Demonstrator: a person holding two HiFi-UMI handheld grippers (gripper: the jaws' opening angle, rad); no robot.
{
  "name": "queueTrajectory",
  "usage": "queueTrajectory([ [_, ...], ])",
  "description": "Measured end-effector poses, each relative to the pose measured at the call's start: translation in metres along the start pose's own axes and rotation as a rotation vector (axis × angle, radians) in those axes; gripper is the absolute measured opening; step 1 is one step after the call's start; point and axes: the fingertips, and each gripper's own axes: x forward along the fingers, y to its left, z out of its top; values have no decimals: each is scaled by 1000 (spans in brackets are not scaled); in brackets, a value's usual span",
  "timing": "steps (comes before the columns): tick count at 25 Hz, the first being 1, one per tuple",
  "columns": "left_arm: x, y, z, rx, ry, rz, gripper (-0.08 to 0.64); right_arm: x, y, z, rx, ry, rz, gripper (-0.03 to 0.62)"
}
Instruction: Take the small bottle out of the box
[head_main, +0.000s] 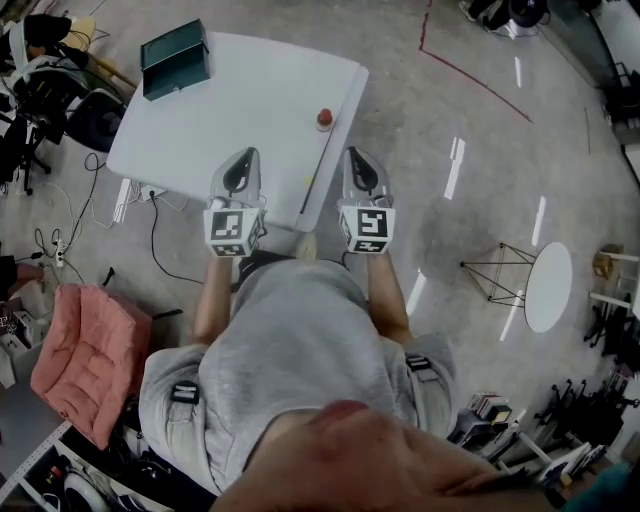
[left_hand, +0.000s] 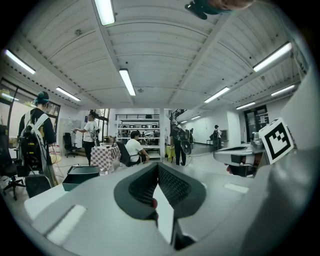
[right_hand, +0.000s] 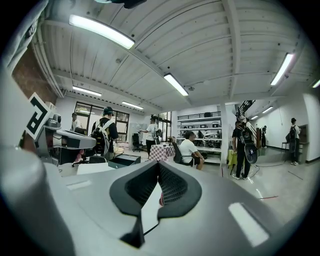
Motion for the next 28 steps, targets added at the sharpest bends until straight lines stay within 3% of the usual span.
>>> queueTrajectory([
  [28,12,-6,-1,15,21,-2,12,10,-9,-8,7,23,7,3],
])
